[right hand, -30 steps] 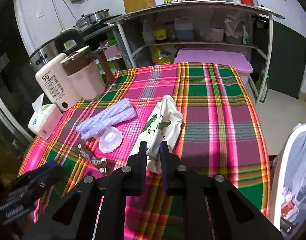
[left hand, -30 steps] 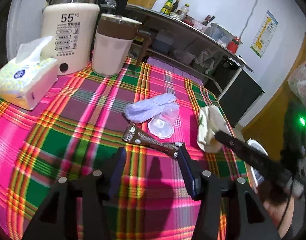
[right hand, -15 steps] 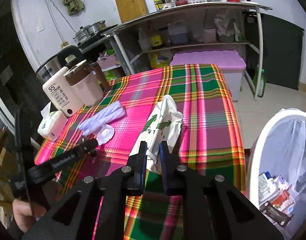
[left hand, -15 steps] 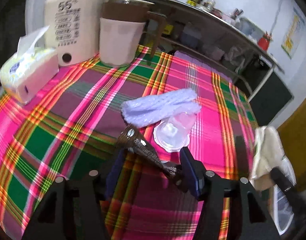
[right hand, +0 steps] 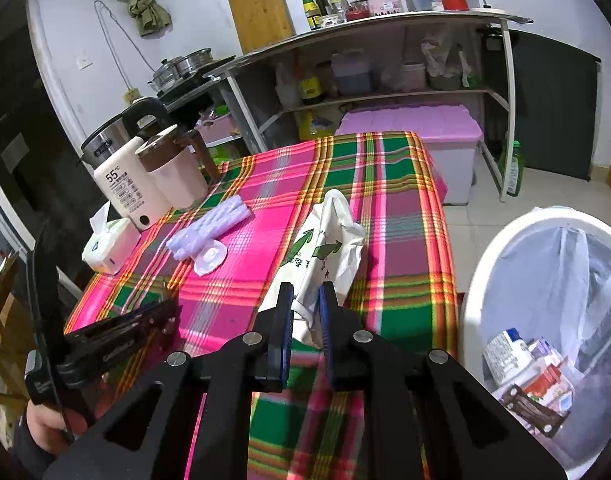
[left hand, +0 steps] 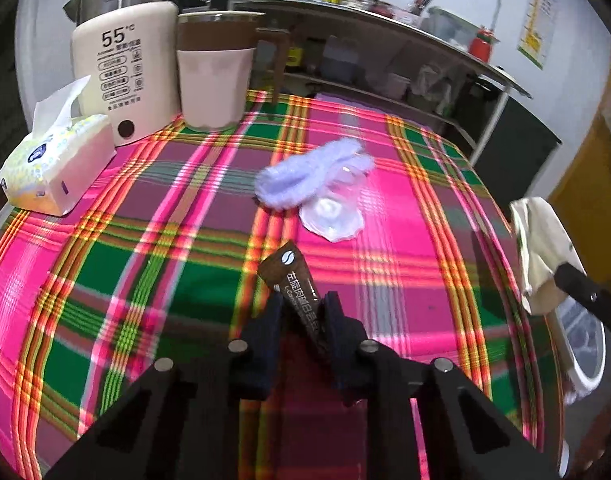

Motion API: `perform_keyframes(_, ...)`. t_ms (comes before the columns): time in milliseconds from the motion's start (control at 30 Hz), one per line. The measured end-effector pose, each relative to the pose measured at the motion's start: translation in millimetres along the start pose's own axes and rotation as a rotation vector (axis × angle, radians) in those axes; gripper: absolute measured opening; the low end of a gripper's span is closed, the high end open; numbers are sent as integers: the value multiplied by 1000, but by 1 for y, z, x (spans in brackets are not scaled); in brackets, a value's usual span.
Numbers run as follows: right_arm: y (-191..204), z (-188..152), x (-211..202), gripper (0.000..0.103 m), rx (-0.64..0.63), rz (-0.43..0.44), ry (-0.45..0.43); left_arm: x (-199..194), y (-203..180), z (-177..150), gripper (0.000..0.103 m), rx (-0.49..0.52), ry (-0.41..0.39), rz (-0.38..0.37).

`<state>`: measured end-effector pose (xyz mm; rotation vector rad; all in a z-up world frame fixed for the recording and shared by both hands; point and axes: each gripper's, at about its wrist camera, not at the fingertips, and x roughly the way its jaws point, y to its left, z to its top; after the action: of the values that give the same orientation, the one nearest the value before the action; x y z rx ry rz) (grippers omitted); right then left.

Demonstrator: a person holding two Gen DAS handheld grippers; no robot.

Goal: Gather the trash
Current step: 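Carry the coffee stick with the left tool while the right tool carries the bag over the bin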

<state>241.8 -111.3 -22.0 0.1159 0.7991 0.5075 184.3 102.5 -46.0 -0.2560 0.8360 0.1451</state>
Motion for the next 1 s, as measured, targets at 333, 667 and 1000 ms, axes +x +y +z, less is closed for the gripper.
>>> perform_keyframes(333, 0, -18, -32, 13, -9, -17, -11, -32, -28, -14, 20, 78, -37, -42)
perform_keyframes(667, -10, -32, -74, 13, 3, -46, -52, -63, -69, -21, 20, 143, -77, -109)
perform_keyframes(1000, -38, -42, -110, 13, 43, -101, -90, -76, -109, -23, 20, 203, -88, -191)
